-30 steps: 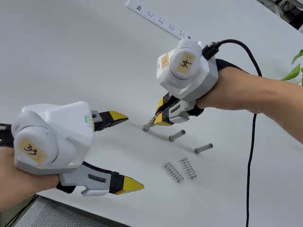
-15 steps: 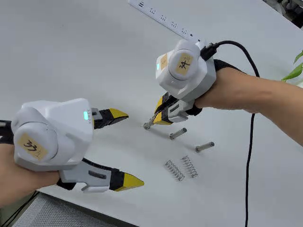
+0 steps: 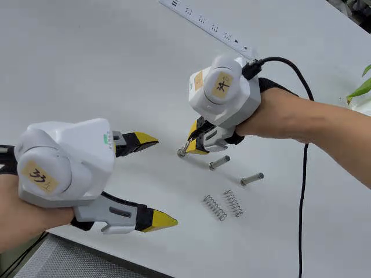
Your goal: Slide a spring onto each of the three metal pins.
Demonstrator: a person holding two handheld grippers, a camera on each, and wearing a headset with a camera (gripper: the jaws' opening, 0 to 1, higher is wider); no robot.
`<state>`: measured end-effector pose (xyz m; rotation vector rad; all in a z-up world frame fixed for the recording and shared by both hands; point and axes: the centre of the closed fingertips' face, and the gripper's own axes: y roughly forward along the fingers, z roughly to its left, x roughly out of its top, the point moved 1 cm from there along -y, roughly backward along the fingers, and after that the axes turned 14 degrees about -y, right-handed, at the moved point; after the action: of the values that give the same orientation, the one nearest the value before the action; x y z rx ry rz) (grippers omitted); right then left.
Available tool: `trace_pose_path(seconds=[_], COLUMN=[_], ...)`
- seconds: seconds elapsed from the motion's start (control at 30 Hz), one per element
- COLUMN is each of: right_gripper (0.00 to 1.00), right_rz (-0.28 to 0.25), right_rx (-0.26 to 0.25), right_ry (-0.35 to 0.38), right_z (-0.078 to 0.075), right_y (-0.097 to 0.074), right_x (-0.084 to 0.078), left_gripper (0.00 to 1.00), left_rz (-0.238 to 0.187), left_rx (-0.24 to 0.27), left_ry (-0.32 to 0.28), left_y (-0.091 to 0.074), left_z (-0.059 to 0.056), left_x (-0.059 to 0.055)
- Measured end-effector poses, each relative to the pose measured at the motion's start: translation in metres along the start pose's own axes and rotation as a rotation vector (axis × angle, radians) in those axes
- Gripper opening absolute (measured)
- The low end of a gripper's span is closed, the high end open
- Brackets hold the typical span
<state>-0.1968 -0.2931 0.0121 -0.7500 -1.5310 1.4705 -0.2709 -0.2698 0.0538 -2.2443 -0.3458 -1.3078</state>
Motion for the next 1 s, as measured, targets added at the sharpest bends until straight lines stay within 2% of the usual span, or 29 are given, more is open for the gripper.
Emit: trace_pose_path(seconds=[0.73, 1.0], right_gripper=[0.11, 0.14], right_rz=[-0.017, -0.036], right_rx=[-0.008, -0.018], right_ry=[0.01, 0.021], right_z=[-0.0085, -0.0093], right_y=[0.0089, 0.0051], right_x=[-0.0027, -0.003], left_gripper=[0.77, 0.77], left_rz=[0.006, 0.017], left_rx=[0.001, 0.001], left_ry=[0.002, 0.007], left_y=[-0.0021, -0.0027], left_z=[-0.0004, -0.0014], left_x=[0.0014, 0.0019])
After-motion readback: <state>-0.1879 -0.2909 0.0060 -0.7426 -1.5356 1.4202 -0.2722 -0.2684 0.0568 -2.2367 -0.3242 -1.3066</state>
